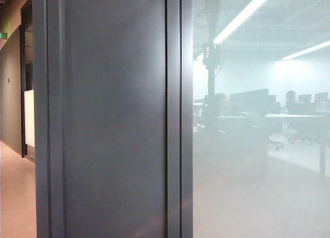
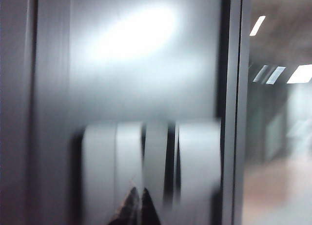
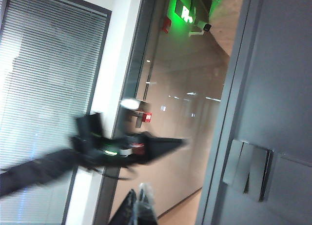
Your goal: Raise the arm to find the leftmost switch on the wall and turn off the lights.
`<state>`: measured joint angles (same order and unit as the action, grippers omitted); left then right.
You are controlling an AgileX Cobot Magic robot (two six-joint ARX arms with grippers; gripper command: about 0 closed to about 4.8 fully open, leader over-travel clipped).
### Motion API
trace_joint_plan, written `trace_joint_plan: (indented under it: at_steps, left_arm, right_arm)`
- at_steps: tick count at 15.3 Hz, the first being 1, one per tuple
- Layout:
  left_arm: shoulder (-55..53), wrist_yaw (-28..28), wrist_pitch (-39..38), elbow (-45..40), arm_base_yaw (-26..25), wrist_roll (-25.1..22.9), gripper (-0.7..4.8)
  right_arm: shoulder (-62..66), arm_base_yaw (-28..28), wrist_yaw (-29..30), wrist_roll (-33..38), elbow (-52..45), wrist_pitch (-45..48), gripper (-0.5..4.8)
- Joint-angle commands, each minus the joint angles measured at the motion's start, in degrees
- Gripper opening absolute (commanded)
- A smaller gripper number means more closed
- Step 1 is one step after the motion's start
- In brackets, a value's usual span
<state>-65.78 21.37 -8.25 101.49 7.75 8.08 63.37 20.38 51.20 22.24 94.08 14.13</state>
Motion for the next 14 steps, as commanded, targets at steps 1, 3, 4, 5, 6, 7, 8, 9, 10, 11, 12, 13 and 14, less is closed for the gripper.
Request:
trace_joint_plan:
  at_steps: [1,3,4,5,6,7,8,9,10,11,12,13,14]
  left_arm:
    - [9.4,-6.6,-15.0,0.0,0.0,-7.5,-0.06]
    - [20.8,-11.5,-19.0,-7.0,0.0,-7.7,-0.06]
    - [25.8,-13.7,-18.6,-11.8,0.0,-7.6,-0.06]
    - [31.3,-16.0,-18.7,-17.3,0.0,-7.6,-0.06]
    - [36.2,-18.3,-18.7,-22.3,0.0,-7.6,-0.06]
    - [40.7,-21.6,-18.7,-26.9,0.0,-7.6,-0.06]
    - [44.4,-24.2,-18.7,-30.8,0.0,-7.6,-0.06]
    - [47.7,-25.2,-18.9,-34.3,0.0,-7.6,-0.06]
    - [49.7,-25.2,-19.5,-36.9,0.0,-7.6,-0.06]
    - [50.9,-25.2,-20.7,-39.1,0.0,-7.5,-0.06]
    - [51.3,-25.2,-22.3,-41.4,0.0,-6.0,-0.06]
    - [51.3,-25.1,-23.7,-43.4,0.0,-4.3,-0.06]
    - [51.3,-25.0,-25.8,-45.1,0.0,-2.3,-0.06]
  right_arm:
    - [-2.9,0.0,-1.5,0.3,0.3,-7.9,-0.01]
    - [-7.1,0.0,-13.7,-0.9,0.3,-22.4,-0.01]
    - [-8.4,0.0,-17.9,-2.4,0.3,-26.9,-0.01]
    - [-10.4,0.1,-22.8,-5.1,0.2,-32.5,-0.01]
    - [-12.4,0.1,-27.2,-8.0,0.2,-37.2,-0.01]
    - [-14.4,0.1,-31.3,-9.9,0.0,-41.3,-0.01]
    - [-16.4,0.0,-36.0,-10.7,-0.7,-44.3,-0.01]
    - [-18.8,0.1,-42.8,-12.1,-2.2,-47.1,-0.01]
    - [-21.0,0.0,-48.2,-14.1,-4.7,-48.7,-0.01]
    - [-23.6,0.0,-50.2,-15.6,-8.2,-49.3,-0.01]
    - [-26.6,0.1,-48.5,-17.6,-12.9,-49.8,-0.01]
    - [-29.4,0.1,-48.4,-18.1,-17.4,-49.9,-0.01]
    - [-32.0,0.1,-49.5,-18.0,-21.5,-49.9,-0.01]
